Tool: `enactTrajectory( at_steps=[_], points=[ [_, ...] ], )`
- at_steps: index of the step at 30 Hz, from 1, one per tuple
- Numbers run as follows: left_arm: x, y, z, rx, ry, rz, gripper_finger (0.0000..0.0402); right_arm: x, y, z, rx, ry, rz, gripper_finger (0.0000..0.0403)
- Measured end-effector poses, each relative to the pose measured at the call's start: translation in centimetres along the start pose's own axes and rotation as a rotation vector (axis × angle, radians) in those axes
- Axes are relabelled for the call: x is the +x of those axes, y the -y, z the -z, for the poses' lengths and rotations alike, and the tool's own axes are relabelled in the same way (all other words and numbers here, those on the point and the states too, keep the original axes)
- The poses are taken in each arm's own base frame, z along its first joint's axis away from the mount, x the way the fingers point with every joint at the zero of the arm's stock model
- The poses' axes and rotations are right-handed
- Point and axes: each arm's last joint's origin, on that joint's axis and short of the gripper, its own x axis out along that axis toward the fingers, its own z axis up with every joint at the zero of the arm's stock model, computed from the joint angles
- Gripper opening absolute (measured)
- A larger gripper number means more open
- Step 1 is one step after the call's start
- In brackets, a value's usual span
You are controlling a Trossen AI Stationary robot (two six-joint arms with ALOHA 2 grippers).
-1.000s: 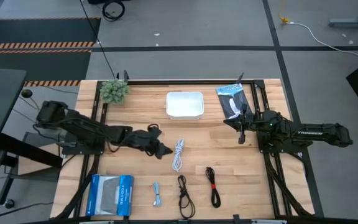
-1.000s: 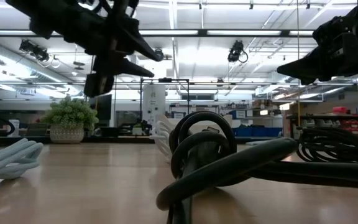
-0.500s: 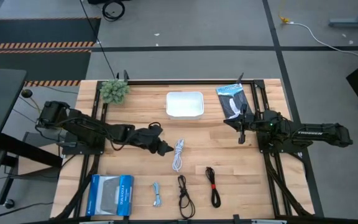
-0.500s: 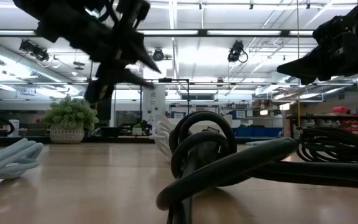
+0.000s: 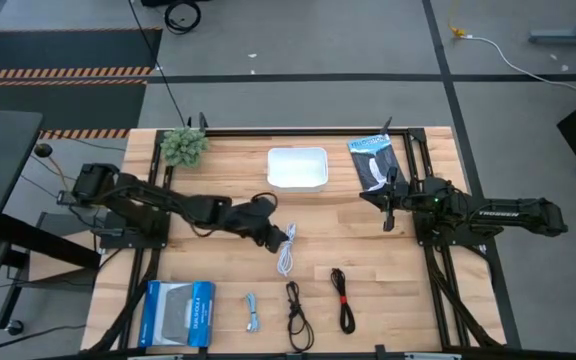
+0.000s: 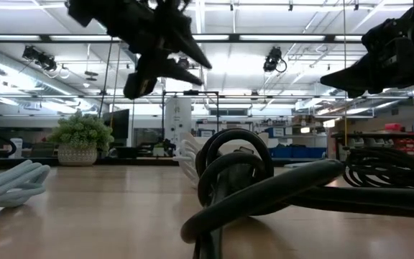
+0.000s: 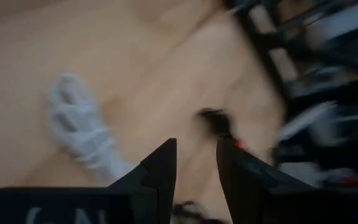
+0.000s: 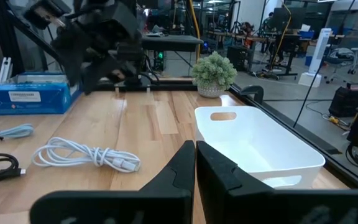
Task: Pick and place USB-C Cables
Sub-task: Put the white charger cable into the white bin
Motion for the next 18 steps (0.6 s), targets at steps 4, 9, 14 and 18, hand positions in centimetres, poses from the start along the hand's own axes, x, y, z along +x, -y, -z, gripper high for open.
enactTrajectory(
  at_steps=[4,9,14,18],
  points=[
    [-0.1,0.0,-0.9,0.004,-0.020,-0.071,0.0121,0.0,0.0,0.0,0.000,0.000,0.000,0.0020],
    [0.2,0.5,-0.7,-0.025,-0.029,-0.021,0.0121,0.0,0.0,0.0,0.000,0.000,0.000,0.0020],
    [0.7,0.7,0.5,-0.082,-0.068,-0.027,0.0121,0.0,0.0,0.0,0.000,0.000,0.000,0.0020],
    [1.2,1.3,1.5,-0.110,-0.084,0.002,0.0121,0.0,0.0,0.0,0.000,0.000,0.000,0.0020]
  ],
)
